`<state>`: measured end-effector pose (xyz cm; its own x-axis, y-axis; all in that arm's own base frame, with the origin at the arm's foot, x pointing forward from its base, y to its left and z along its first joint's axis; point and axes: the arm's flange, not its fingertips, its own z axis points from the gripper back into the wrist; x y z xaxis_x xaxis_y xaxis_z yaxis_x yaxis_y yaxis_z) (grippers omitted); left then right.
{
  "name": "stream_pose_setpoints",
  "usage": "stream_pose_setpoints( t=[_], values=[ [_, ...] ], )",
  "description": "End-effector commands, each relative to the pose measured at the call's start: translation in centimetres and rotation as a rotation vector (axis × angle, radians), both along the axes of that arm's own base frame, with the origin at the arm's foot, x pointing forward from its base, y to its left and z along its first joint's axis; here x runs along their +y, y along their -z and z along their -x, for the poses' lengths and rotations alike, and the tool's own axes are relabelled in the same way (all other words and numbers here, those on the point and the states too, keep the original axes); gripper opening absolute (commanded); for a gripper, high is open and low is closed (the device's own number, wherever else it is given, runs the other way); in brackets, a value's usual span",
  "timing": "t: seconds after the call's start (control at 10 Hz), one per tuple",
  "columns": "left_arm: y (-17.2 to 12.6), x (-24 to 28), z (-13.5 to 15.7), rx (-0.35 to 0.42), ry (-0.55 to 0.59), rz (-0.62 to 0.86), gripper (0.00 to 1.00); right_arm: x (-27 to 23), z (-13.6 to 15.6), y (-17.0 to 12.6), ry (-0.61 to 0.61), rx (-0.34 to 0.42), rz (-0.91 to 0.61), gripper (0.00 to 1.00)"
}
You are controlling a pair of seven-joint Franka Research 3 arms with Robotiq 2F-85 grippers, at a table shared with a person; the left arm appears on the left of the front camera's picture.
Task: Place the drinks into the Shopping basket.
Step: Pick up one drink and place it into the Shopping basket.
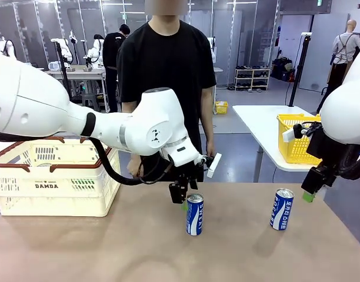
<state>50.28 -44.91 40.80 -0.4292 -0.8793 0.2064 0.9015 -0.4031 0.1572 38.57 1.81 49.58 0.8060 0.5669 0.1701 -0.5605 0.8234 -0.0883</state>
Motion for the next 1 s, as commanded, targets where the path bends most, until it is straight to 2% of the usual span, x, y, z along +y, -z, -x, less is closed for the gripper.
stream_pose_setpoints(
  t=[0.0,0.9],
  values=[
    [0.3,-1.6,-0.8,0.004,-0.005,-0.039,1.0,-0.2,0.0,-0.1,-0.001,0.004,0.004,1.0],
    [3.5,-3.6,-1.7,0.067,0.018,-0.125,1.0,-0.2,0.0,-0.1,-0.001,0.004,0.004,1.0]
  ],
)
